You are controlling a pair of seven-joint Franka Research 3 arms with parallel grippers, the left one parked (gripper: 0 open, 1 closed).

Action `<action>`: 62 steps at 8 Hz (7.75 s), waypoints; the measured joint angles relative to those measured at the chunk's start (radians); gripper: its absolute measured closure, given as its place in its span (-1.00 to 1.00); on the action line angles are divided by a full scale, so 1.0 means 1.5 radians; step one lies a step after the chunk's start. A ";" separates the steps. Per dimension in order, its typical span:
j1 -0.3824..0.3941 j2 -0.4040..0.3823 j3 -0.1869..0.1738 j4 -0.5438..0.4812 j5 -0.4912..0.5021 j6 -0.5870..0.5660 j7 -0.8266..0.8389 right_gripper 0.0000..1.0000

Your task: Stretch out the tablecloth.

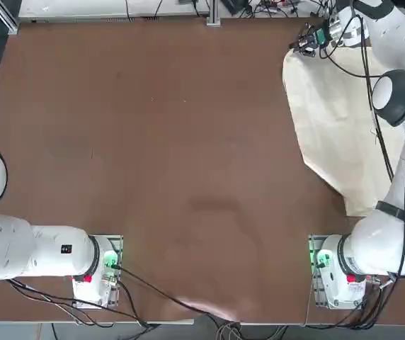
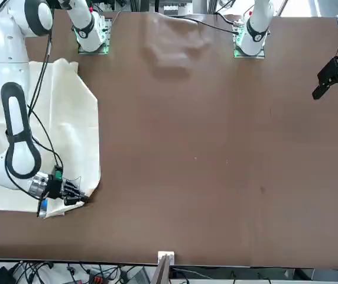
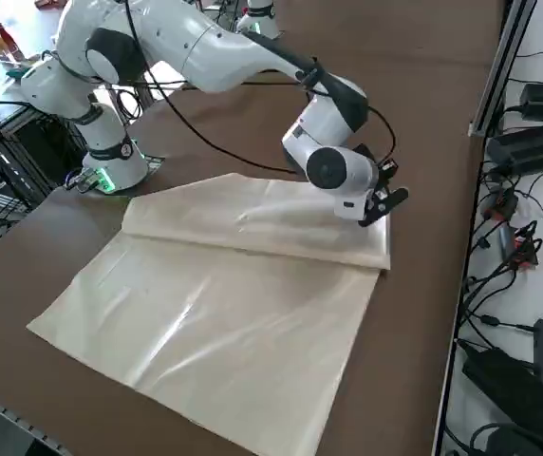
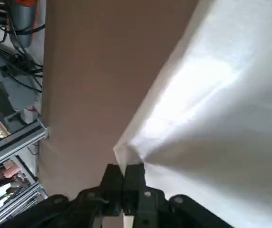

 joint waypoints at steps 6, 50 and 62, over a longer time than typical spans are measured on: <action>0.034 0.034 0.001 0.028 0.106 -0.003 0.001 0.96; 0.152 -0.379 -0.009 -0.533 -0.390 0.021 -0.186 -1.00; 0.334 -0.509 -0.007 -0.862 -0.556 0.219 -0.536 -1.00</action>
